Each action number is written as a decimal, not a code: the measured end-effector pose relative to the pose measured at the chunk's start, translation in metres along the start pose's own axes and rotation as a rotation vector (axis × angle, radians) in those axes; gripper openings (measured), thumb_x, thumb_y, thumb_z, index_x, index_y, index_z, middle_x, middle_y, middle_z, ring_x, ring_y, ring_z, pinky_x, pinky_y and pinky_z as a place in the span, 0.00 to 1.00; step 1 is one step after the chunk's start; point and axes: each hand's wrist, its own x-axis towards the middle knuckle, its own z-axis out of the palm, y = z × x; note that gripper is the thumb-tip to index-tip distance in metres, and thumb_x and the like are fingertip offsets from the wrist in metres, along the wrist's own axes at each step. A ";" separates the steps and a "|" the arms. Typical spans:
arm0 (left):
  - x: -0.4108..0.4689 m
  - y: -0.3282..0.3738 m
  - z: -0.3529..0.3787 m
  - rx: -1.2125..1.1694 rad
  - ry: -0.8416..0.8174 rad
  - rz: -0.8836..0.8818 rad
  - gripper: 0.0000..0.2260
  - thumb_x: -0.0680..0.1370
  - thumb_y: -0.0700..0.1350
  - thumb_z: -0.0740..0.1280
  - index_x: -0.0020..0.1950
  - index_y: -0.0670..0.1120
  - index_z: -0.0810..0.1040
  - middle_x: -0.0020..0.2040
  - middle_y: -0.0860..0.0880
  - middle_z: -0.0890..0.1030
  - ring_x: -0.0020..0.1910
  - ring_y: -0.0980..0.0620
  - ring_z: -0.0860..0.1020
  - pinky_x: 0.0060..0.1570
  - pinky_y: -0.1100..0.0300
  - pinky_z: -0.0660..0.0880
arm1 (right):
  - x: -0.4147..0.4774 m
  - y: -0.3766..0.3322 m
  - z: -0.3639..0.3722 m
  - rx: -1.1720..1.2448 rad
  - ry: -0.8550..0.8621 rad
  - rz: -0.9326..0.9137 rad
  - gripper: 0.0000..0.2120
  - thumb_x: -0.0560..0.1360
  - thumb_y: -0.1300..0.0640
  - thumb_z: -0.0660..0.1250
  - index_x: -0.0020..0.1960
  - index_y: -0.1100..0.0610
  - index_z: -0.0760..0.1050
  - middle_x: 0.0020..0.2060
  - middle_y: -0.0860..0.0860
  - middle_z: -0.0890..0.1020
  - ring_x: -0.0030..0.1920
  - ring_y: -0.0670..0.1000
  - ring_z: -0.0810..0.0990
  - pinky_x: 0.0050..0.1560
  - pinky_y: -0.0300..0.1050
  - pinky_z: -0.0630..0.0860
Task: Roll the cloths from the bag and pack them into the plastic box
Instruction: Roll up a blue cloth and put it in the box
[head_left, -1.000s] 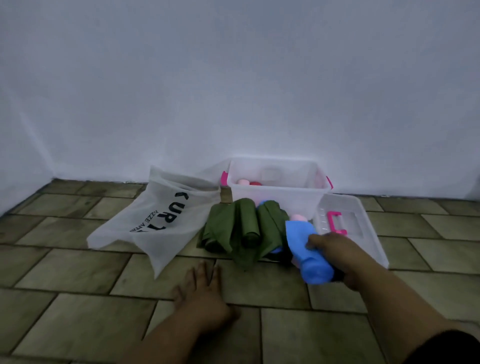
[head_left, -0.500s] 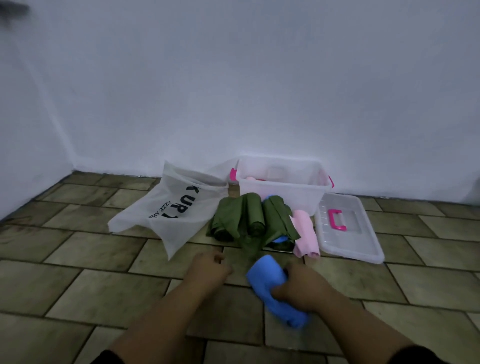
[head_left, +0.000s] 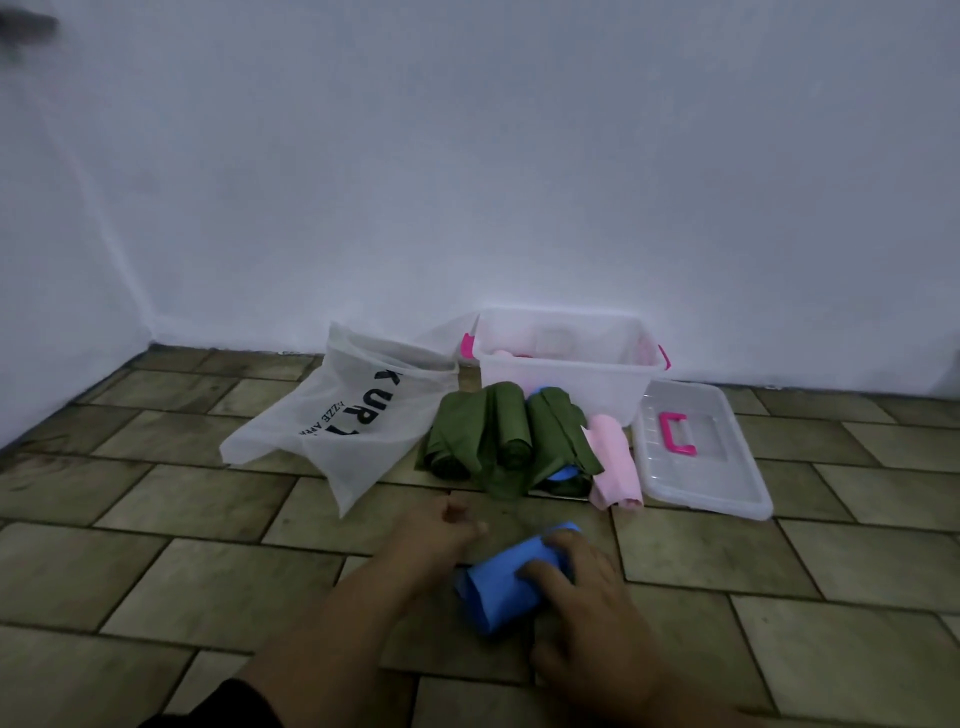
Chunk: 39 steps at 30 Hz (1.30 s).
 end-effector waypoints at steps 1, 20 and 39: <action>0.002 -0.002 0.000 0.133 0.006 0.037 0.24 0.73 0.50 0.72 0.67 0.48 0.71 0.62 0.47 0.75 0.57 0.49 0.76 0.53 0.56 0.75 | 0.000 -0.002 0.001 0.047 -0.039 0.083 0.34 0.60 0.39 0.65 0.65 0.40 0.64 0.73 0.51 0.58 0.69 0.54 0.64 0.67 0.45 0.64; 0.014 -0.039 0.031 0.920 0.061 0.142 0.45 0.62 0.76 0.53 0.76 0.61 0.46 0.78 0.48 0.41 0.76 0.45 0.42 0.70 0.41 0.44 | -0.011 0.005 0.017 0.243 -0.007 0.267 0.50 0.58 0.34 0.74 0.74 0.46 0.57 0.76 0.52 0.45 0.76 0.54 0.53 0.72 0.43 0.58; 0.033 -0.016 0.022 0.857 0.178 0.045 0.43 0.68 0.66 0.65 0.76 0.59 0.48 0.79 0.49 0.43 0.77 0.44 0.43 0.70 0.36 0.45 | 0.000 0.008 -0.003 0.058 -0.143 0.174 0.45 0.52 0.25 0.65 0.67 0.37 0.61 0.75 0.50 0.46 0.74 0.52 0.55 0.69 0.45 0.60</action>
